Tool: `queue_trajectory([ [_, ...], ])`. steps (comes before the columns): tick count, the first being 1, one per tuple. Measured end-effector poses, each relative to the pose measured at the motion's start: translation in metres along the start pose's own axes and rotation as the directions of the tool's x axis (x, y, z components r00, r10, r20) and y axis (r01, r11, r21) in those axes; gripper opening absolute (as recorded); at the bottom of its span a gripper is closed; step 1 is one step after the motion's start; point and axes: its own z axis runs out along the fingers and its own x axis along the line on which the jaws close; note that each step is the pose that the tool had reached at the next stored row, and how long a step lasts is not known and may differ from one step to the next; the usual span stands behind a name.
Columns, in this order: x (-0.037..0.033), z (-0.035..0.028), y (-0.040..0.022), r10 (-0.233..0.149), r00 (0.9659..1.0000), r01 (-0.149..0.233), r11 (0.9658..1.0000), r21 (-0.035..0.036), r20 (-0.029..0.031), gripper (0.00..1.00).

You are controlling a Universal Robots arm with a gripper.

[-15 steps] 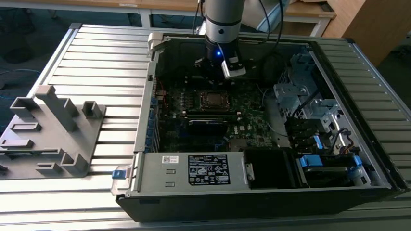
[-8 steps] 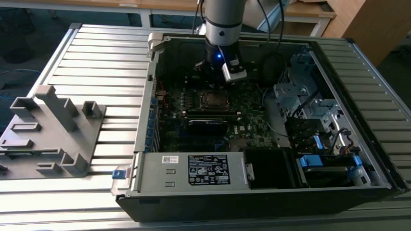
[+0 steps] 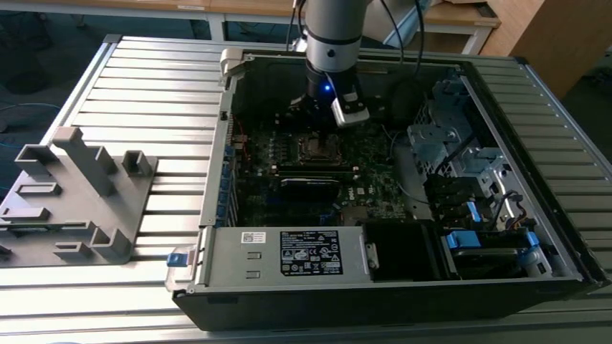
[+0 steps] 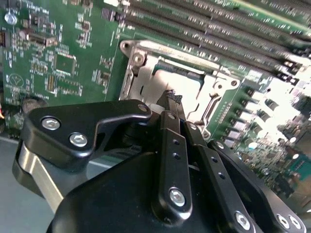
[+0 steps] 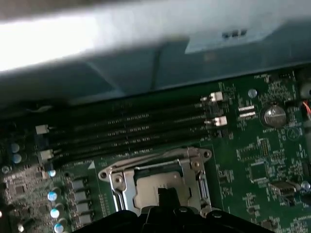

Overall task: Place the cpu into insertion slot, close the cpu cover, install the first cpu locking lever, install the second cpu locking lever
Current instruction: 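Install the first cpu locking lever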

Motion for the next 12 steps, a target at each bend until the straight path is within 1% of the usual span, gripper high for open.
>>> queue_trajectory([
  [1,-0.0002,0.0,-0.0007,0.0,1.0,0.0,1.0,0.0016,0.0003,0.11],
  [4,-0.0002,0.0,-0.0013,-0.007,1.0,0.007,1.0,0.0017,0.0005,0.11],
  [8,-0.0003,0.0,-0.0013,-0.044,0.999,0.044,0.999,0.0,0.0014,0.11],
  [12,-0.0003,0.0,-0.0016,-0.083,0.9965,0.083,0.9965,-0.0017,0.0024,0.11],
])
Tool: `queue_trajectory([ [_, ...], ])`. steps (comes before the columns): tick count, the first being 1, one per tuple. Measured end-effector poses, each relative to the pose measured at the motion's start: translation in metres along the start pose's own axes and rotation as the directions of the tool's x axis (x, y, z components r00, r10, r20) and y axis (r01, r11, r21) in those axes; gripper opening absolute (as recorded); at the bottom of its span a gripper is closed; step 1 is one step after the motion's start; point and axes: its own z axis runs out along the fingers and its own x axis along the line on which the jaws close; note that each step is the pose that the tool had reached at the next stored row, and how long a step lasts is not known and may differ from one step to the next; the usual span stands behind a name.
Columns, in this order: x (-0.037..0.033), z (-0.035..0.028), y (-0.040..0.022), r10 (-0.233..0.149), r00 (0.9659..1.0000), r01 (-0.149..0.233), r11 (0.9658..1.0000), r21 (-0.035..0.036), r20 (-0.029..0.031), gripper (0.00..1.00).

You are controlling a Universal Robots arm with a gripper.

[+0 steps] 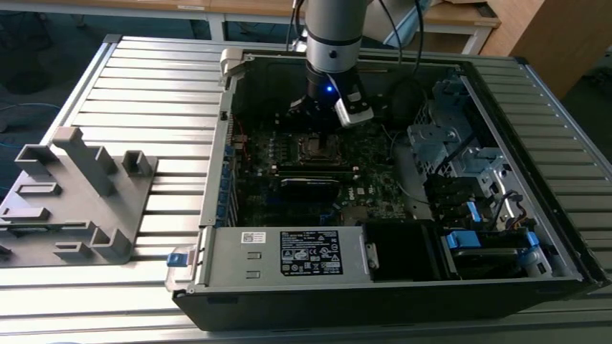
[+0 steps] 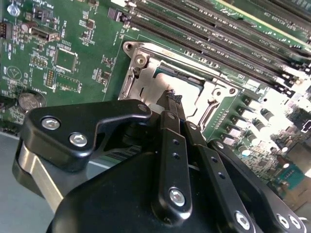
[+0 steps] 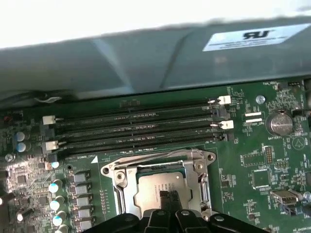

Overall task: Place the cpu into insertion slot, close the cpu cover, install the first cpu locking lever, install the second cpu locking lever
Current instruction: 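Install the first cpu locking lever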

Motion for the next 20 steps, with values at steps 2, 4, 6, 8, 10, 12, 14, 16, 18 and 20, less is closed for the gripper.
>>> queue_trajectory([
  [2,0.0003,0.0,-0.0004,-0.011,0.9999,0.011,0.9999,-0.0007,0.0006,0.11],
  [4,0.0004,-0.0002,-0.0005,-0.023,0.9997,0.023,0.9997,-0.0022,0.0009,0.11],
  [6,0.0004,-0.0009,-0.0005,-0.03,0.9996,0.03,0.9995,-0.0059,0.0008,0.11],
  [8,0.0004,-0.0018,-0.0006,-0.035,0.9994,0.035,0.9993,-0.0105,0.0005,0.11],
  [10,0.0004,-0.0019,-0.0007,-0.042,0.9991,0.042,0.999,-0.0128,0.0006,0.11],
  [12,0.0003,-0.0023,-0.0009,-0.047,0.9989,0.047,0.9988,-0.0145,0.0006,0.11],
  [14,0.0003,-0.0033,-0.001,-0.047,0.9989,0.047,0.9988,-0.0155,0.0005,0.11],
  [16,0.0003,-0.0032,-0.001,-0.047,0.9989,0.047,0.9987,-0.016,0.0005,0.11],
  [18,0.0002,-0.0032,-0.001,-0.048,0.9989,0.048,0.9987,-0.0161,0.0005,0.11],
  [20,0.0004,-0.0032,-0.0011,-0.05,0.9988,0.05,0.9986,-0.016,0.0005,0.11],
])
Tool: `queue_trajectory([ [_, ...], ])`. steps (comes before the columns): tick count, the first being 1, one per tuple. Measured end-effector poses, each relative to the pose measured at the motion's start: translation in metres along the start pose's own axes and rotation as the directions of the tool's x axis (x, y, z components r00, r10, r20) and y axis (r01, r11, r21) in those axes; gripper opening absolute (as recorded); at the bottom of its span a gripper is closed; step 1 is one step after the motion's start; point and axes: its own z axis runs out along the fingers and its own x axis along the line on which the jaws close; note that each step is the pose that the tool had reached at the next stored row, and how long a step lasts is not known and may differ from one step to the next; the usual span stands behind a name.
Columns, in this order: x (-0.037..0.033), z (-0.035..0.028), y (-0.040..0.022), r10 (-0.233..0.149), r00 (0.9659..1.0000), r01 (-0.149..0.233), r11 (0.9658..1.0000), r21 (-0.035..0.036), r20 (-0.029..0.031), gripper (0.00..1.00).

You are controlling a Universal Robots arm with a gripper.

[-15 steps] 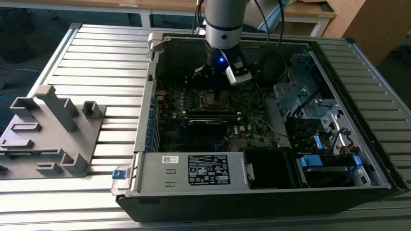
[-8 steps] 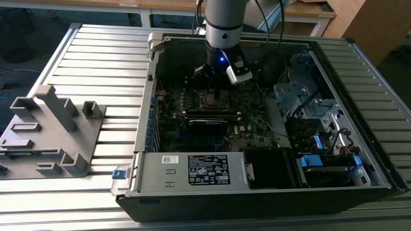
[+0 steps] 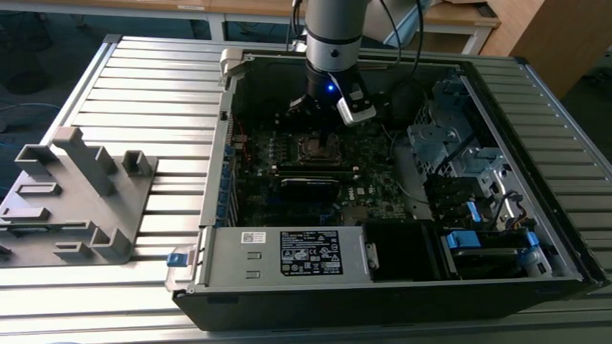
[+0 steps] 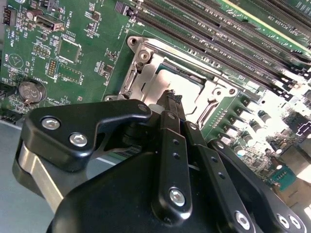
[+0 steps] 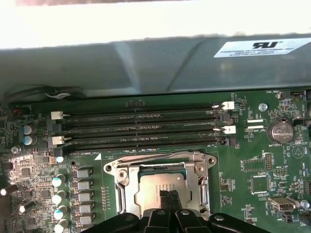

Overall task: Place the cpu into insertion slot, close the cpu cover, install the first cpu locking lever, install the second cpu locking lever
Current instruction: 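Install the first cpu locking lever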

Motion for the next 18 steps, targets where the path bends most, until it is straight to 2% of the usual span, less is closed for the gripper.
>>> queue_trajectory([
  [5,0.0004,0.0001,0.0,-0.015,0.9999,0.015,0.9999,-0.0006,0.0002,0.11],
  [13,0.002,0.0003,-0.0001,-0.015,0.9999,0.015,0.9999,-0.0002,-0.0002,0.11],
  [15,0.002,0.0004,-0.0001,-0.016,0.9998,0.016,0.9999,0.0002,-0.0097,0.11],
  [18,0.002,0.0003,-0.0001,-0.016,0.9998,0.016,0.9999,0.0007,-0.0135,0.11],
])
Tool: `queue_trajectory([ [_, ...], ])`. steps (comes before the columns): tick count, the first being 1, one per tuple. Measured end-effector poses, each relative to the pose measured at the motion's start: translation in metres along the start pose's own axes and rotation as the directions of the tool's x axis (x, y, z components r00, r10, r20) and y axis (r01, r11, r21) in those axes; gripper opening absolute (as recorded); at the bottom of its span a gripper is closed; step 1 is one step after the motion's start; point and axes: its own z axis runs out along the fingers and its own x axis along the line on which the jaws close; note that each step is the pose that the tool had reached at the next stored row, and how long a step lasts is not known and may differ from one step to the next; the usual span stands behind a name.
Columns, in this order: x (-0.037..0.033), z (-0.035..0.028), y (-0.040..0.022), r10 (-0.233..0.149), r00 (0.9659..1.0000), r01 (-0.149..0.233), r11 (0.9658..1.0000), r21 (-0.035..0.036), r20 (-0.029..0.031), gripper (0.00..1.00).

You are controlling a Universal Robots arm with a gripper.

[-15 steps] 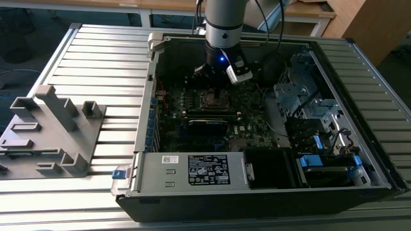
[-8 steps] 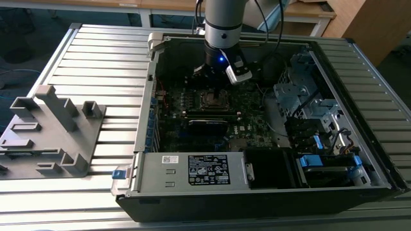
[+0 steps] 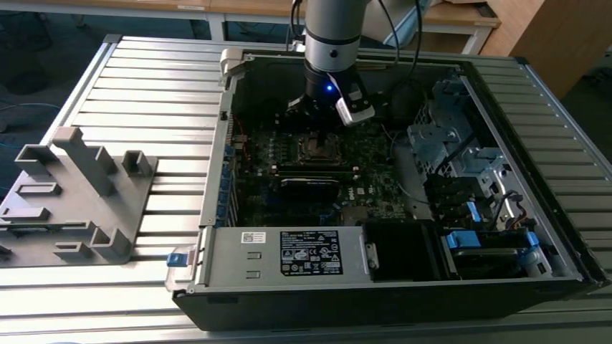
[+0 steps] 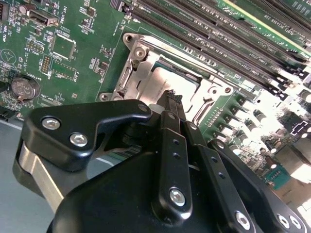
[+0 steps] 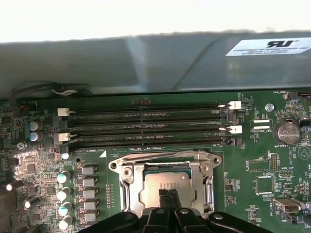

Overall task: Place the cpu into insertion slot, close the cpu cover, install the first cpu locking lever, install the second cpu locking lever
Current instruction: 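Install the first cpu locking lever, then install the second cpu locking lever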

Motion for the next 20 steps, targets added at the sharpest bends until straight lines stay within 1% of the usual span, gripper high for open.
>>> queue_trajectory([
  [2,0.0,0.0001,0.0,0.0,1.0,0.0,1.0,-0.0001,-0.0018,0.11],
  [10,-0.0001,-0.0043,0.0,0.0,1.0,0.0,1.0,-0.0014,-0.0018,0.11],
  [20,-0.0002,-0.0054,-0.0001,0.0,1.0,0.0,1.0,-0.0014,-0.0019,0.11],
])
